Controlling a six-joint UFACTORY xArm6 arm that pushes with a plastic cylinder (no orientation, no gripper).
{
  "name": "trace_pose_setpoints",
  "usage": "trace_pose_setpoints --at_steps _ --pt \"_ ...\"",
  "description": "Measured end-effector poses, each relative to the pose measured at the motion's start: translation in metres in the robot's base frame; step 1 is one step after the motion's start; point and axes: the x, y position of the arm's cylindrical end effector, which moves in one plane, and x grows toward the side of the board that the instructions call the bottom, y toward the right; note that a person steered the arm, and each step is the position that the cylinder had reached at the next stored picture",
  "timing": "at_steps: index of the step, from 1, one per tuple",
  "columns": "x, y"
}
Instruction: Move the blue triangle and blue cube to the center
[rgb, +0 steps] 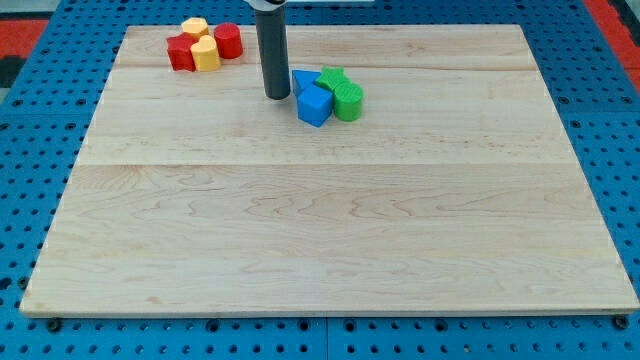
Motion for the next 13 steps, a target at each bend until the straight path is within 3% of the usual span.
trace_pose_setpoints --at_steps 3,5,6,7,9,10,13 --pt "0.015 0.011" --pt "0.102 0.025" --pt "0.097 0.068" --pt "0.086 0.009" --pt "-0.027 -0.028" --pt "-0.041 0.005" --pt "0.051 0.065"
